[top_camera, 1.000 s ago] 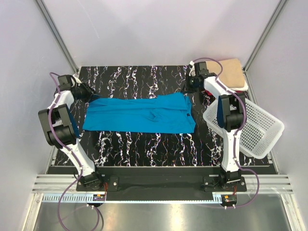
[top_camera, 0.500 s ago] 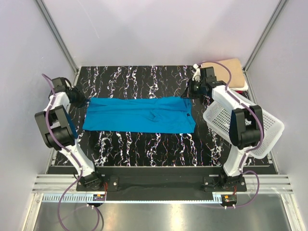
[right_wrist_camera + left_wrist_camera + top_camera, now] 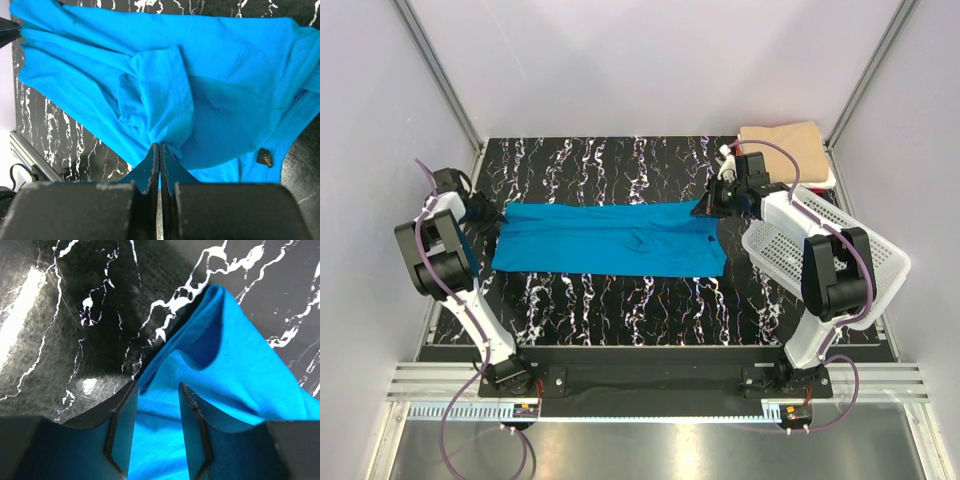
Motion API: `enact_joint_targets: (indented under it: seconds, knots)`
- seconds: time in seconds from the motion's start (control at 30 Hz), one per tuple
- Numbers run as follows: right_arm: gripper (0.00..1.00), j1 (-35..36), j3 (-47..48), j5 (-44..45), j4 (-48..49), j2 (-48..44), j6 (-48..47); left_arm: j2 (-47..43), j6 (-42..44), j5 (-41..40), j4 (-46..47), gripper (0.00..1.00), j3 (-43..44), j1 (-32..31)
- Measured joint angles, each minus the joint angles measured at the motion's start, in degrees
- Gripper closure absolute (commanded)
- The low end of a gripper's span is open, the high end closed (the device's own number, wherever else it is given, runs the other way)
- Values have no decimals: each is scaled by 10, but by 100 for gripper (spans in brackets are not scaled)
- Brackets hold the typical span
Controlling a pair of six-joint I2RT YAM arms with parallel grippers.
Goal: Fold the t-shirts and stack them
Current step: Fold the tshirt
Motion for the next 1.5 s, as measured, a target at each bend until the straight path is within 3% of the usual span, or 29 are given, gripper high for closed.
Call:
enact_joint_targets:
  seconds: [0.23,0.37,0.4,0.43,0.77,1.0,1.33,1.5]
  knots:
    - [100,0,0,-8,9,-4,2,21,0,0,0,58,19,0]
    - [100,0,0,-8,13,-12,2,33,-1,5,0,82,35,0]
    - [100,0,0,-8,13,-12,2,33,0,7,0,95,37,0]
    - [100,0,0,-8,13,-13,3,34,0,9,0,100,40,0]
    - [100,0,3,9,10,-29,4,32,2,43,0,100,55,0]
    - [100,1,-3,26,5,-61,4,-12,2,24,-13,100,44,1]
    - [100,1,-60,46,4,-113,4,-73,2,-7,-10,100,9,17]
    - [100,2,-132,41,40,-123,14,-74,2,-14,8,100,-36,19]
